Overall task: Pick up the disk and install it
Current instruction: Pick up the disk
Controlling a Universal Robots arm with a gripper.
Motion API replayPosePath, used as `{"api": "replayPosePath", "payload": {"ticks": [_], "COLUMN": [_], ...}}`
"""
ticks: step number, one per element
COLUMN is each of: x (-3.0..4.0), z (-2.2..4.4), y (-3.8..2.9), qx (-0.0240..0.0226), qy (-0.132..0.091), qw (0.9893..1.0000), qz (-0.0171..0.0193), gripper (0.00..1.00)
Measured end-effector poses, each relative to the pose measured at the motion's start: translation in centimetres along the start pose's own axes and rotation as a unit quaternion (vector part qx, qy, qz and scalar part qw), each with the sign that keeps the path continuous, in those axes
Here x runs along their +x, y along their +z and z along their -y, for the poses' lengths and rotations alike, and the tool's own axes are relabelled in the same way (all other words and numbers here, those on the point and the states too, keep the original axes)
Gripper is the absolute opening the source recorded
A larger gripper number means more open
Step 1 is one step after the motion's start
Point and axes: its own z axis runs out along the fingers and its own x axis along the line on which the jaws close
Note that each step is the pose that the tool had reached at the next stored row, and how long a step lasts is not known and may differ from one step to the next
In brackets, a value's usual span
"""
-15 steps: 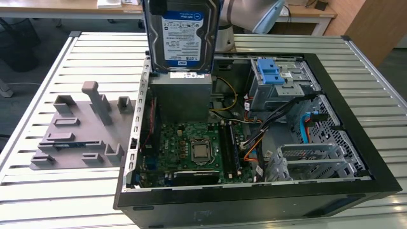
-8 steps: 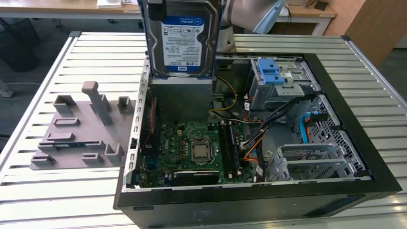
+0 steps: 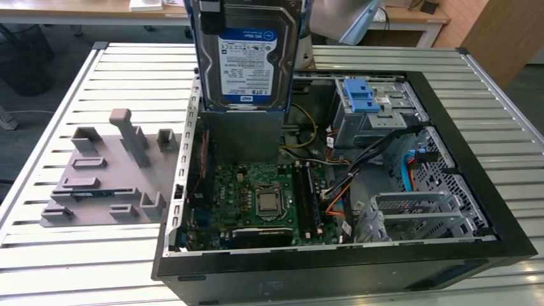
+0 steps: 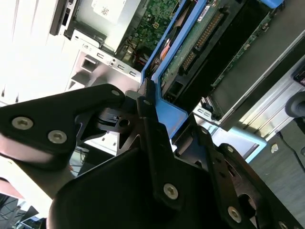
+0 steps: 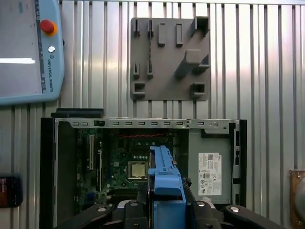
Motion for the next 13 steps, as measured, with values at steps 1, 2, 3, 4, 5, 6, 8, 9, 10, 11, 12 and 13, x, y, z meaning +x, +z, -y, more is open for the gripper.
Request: {"api": "replayPosePath", "payload": {"ticks": [1, 2, 3, 4, 5, 6, 8, 9, 10, 11, 12, 13], "x": [0.13, 0.24, 0.32, 0.41, 0.53, 0.67, 0.86, 0.91, 0.94, 0.97, 0.98, 0.99], "z": [0.11, 0.27, 0.5, 0.72, 0.88, 0.97, 1.01, 1.0, 1.0, 1.01, 1.02, 1.03], "y": [0.0, -0.01, -0.02, -0.03, -0.03, -0.03, -0.01, 0.01, 0.02, 0.02, 0.02, 0.03], "qx": [0.0, 0.0, 0.0, 0.0, 0.0001, 0.0001, 0.0, 0.0002, 0.0007, 0.0021, 0.004, 0.0062], "qy": [0.0, 0.0, 0.0, 0.0, 0.0, 0.0, 0.0, 0.0, 0.0, 0.0, 0.0, 0.0], "qw": [1.0, 1.0, 1.0, 1.0, 1.0, 1.0, 1.0, 1.0, 1.0, 1.0, 1.0, 1.0], "qz": [0.0, 0.0, 0.0001, 0.0, 0.0001, 0.0001, 0.0001, 0.0001, 0.0, 0.0, 0.0, 0.0001], "gripper": [0.37, 0.37, 0.37, 0.37, 0.37, 0.37, 0.37, 0.37, 0.37, 0.37, 0.37, 0.37]}}
